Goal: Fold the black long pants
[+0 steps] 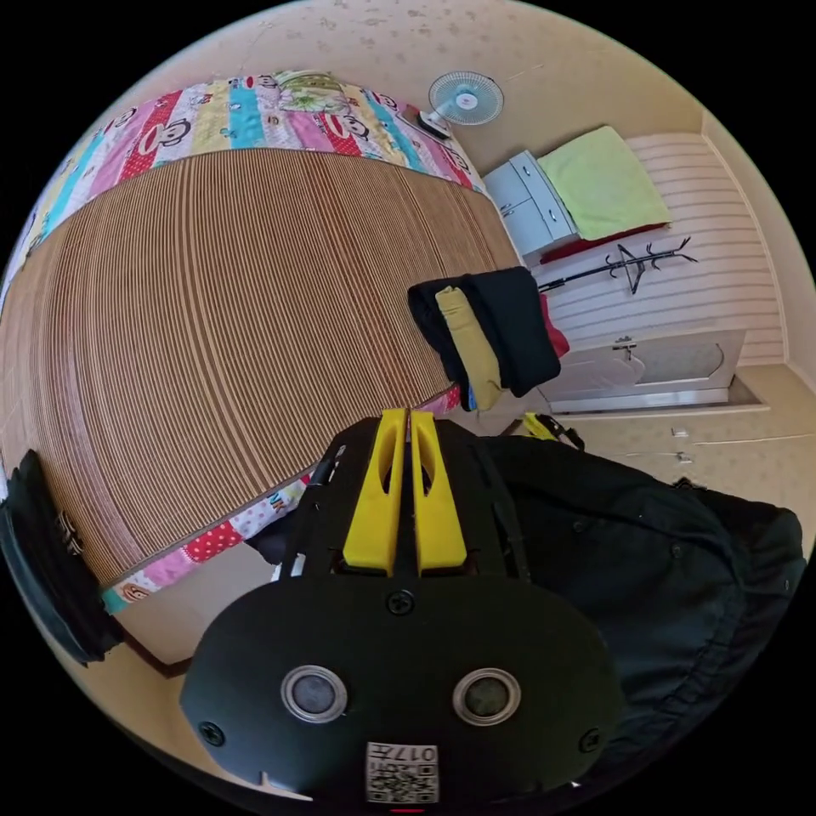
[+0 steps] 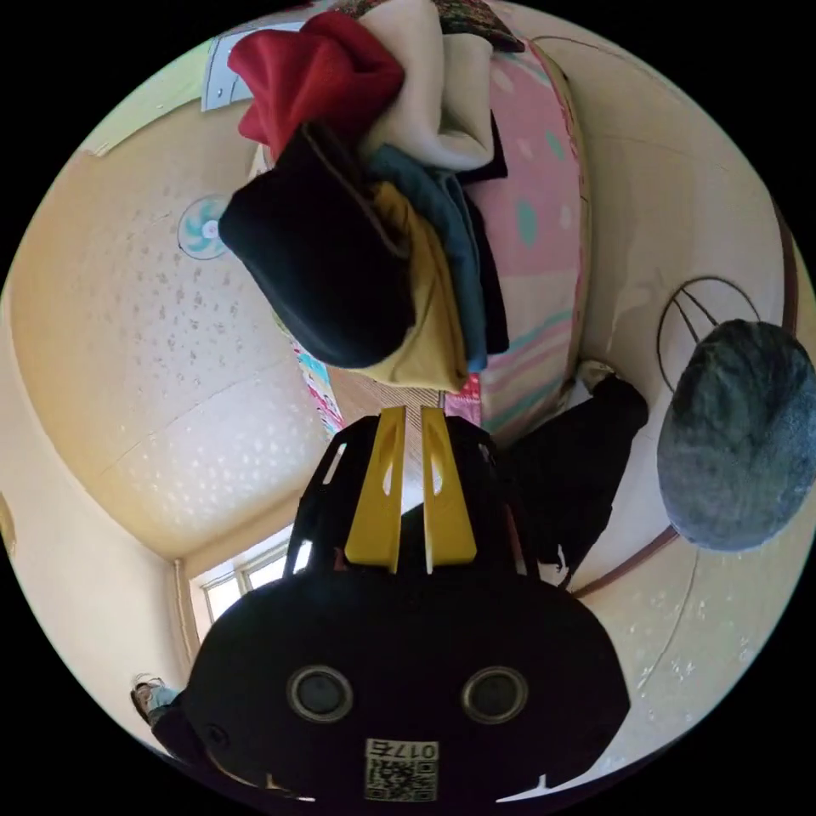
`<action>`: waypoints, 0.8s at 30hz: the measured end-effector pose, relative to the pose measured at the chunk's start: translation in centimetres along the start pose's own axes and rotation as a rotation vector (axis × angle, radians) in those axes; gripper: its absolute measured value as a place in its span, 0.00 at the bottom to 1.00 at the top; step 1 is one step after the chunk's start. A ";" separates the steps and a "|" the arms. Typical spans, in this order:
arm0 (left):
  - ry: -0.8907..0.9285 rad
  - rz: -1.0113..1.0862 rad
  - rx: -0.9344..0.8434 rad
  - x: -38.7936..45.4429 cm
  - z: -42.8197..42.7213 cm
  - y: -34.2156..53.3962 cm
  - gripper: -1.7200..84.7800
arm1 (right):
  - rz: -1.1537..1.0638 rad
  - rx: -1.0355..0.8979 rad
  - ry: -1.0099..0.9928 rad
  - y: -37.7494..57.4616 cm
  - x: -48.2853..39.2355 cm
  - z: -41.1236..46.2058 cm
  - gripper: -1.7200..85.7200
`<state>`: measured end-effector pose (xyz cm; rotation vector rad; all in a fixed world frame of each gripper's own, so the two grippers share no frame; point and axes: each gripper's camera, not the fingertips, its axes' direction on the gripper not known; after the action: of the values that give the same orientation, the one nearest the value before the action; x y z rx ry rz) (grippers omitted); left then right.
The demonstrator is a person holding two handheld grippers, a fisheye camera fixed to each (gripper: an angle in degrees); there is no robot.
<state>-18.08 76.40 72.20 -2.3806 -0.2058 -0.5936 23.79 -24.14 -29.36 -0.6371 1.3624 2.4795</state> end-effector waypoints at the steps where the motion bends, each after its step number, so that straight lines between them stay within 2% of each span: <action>1: 0.012 -0.011 0.015 0.0 0.0 0.2 0.01 | -0.010 0.050 -0.032 -0.9 -1.6 -0.4 0.05; 5: 0.087 -0.108 0.109 -0.7 0.3 2.5 0.01 | -0.026 0.092 0.028 -3.6 -6.0 0.2 0.07; 7: 0.085 -0.158 0.124 -1.5 0.7 3.9 0.01 | -0.076 0.042 0.159 -4.5 -9.4 2.5 0.07; 11: 0.068 -0.282 0.157 -3.9 0.7 7.0 0.01 | -0.216 0.102 0.391 -1.7 -16.8 5.7 0.06; 12: 0.071 -0.320 0.180 -4.7 0.4 7.9 0.01 | -0.287 0.110 0.420 -0.4 -19.2 7.0 0.05; 14: 0.083 -0.380 0.220 -5.7 -0.2 9.1 0.01 | -0.391 0.080 0.357 1.0 -22.3 8.9 0.05; 17: 0.126 -0.453 0.286 -6.9 -0.7 10.1 0.01 | -0.557 -0.031 0.144 2.0 -27.2 12.9 0.04; 19: 0.146 -0.455 0.307 -7.0 -0.7 9.8 0.01 | -0.707 -0.212 0.037 2.9 -31.2 18.2 0.04; 20: 0.145 -0.443 0.299 -6.8 -0.5 9.2 0.01 | -0.732 -0.276 0.029 3.1 -32.0 19.9 0.03; 21: 0.135 -0.430 0.273 -6.5 -0.1 8.2 0.01 | -0.759 -0.419 0.043 3.6 -33.0 23.6 0.03; 22: 0.129 -0.423 0.258 -6.3 0.1 7.7 0.01 | -0.759 -0.535 0.116 4.3 -33.5 27.2 0.03; 24: 0.113 -0.374 0.220 -5.0 0.8 5.3 0.01 | -0.777 -0.566 0.265 6.1 -33.6 30.3 0.03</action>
<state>-20.65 72.88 66.32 -2.1002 -0.6414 -0.8296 42.96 -1.87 5.55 -1.3403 0.2995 2.1181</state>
